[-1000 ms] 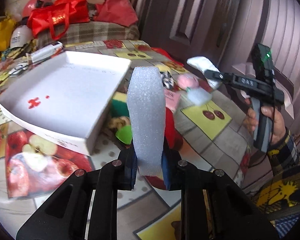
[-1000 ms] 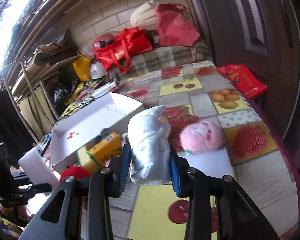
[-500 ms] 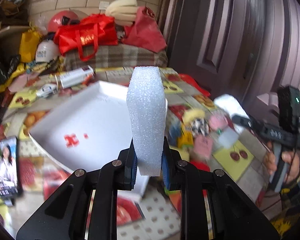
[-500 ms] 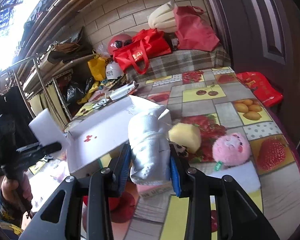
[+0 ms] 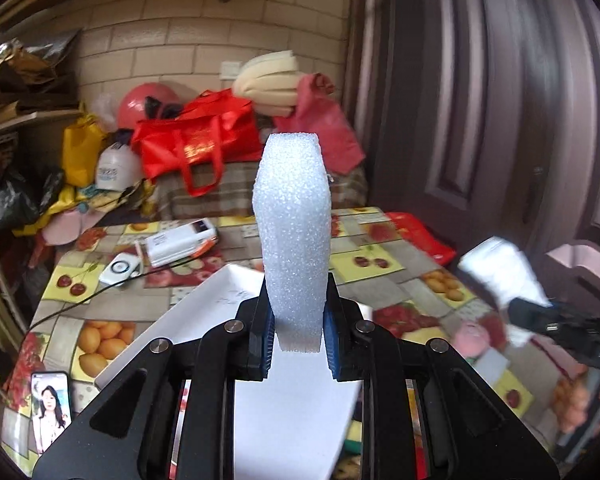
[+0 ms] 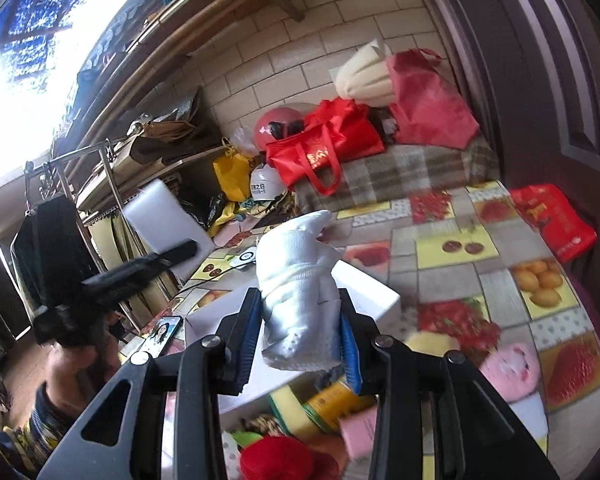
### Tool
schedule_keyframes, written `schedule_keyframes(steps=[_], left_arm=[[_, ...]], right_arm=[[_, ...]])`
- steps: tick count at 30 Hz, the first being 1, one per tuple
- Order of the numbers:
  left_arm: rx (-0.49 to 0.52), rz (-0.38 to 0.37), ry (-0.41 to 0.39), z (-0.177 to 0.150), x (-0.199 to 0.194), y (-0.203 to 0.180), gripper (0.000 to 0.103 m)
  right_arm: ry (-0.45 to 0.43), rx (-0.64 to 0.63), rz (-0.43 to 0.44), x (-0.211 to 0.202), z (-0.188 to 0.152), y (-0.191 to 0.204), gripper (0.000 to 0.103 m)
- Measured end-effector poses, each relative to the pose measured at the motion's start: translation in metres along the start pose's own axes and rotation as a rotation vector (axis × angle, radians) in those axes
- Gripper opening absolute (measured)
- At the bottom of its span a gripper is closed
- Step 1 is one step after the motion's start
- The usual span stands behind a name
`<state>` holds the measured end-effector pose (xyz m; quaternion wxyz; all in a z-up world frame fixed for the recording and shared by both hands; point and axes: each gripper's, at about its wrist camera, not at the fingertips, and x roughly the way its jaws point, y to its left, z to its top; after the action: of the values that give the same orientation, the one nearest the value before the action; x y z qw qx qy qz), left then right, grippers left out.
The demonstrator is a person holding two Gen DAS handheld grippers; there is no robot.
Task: Organize soft objects
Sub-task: 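Carry the foam block and towel roll into the white box and release both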
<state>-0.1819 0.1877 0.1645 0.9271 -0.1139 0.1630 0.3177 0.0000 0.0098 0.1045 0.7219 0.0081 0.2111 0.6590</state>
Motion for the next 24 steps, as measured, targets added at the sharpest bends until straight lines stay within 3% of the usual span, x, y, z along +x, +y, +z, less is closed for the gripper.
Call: schedule_keyframes(steps=[7,15,24], left_arm=[[-0.059,0.160,0.039,-0.029,0.047,0.035,0.020],[-0.160,0.143,0.091,-0.053,0.066,0.070,0.020],[-0.253,0.166,0.167,-0.068,0.081,0.094,0.020]], right_arm=[[0.023,-0.020,0.008,0.032,0.002,0.020,0.036],[0.116,-0.010,-0.006,0.082,-0.001,0.027,0.036],[0.306,0.058,0.007,0.158,-0.030,0.029,0.036]])
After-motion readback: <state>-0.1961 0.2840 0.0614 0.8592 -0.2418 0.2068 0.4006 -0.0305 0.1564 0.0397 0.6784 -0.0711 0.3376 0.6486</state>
